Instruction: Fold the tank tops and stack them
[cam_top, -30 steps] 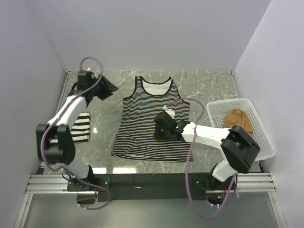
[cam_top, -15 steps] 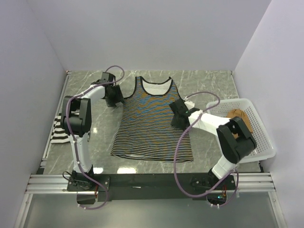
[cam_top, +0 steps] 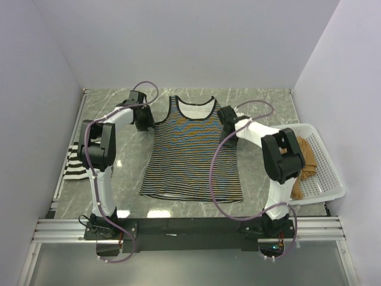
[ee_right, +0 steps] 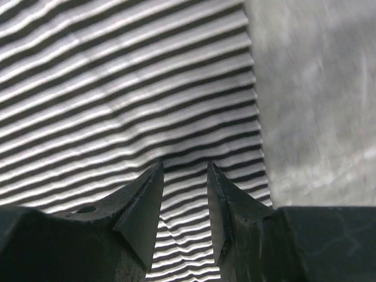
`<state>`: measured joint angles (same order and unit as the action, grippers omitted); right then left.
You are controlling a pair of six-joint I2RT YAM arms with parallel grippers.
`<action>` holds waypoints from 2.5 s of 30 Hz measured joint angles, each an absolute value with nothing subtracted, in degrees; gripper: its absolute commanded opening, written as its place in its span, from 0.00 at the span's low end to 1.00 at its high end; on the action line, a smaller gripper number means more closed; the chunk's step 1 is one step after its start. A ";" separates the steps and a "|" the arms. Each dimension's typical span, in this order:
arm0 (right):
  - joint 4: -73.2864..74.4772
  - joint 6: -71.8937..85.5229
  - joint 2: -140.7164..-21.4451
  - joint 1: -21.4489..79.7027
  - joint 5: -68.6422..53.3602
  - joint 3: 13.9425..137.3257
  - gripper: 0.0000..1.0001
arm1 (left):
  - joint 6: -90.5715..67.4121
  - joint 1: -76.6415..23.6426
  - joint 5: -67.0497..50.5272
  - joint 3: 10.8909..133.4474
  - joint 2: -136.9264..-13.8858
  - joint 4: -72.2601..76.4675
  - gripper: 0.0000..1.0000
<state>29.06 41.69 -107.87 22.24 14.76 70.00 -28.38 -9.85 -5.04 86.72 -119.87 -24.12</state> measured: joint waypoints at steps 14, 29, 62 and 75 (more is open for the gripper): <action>40.45 31.40 -128.81 20.21 10.04 103.11 0.41 | -37.56 -10.70 2.68 80.20 -117.82 -15.07 0.01; 46.94 24.23 -142.08 20.47 4.86 127.46 0.44 | -42.54 -5.91 -1.83 65.80 -107.70 -7.70 0.67; 28.64 40.58 -99.98 53.60 11.16 79.55 0.43 | -22.61 -11.73 -7.22 88.33 -123.24 -16.29 0.01; 24.60 45.50 -119.61 71.33 11.49 91.50 0.42 | -27.99 -10.31 -8.71 81.56 -120.20 -9.91 0.01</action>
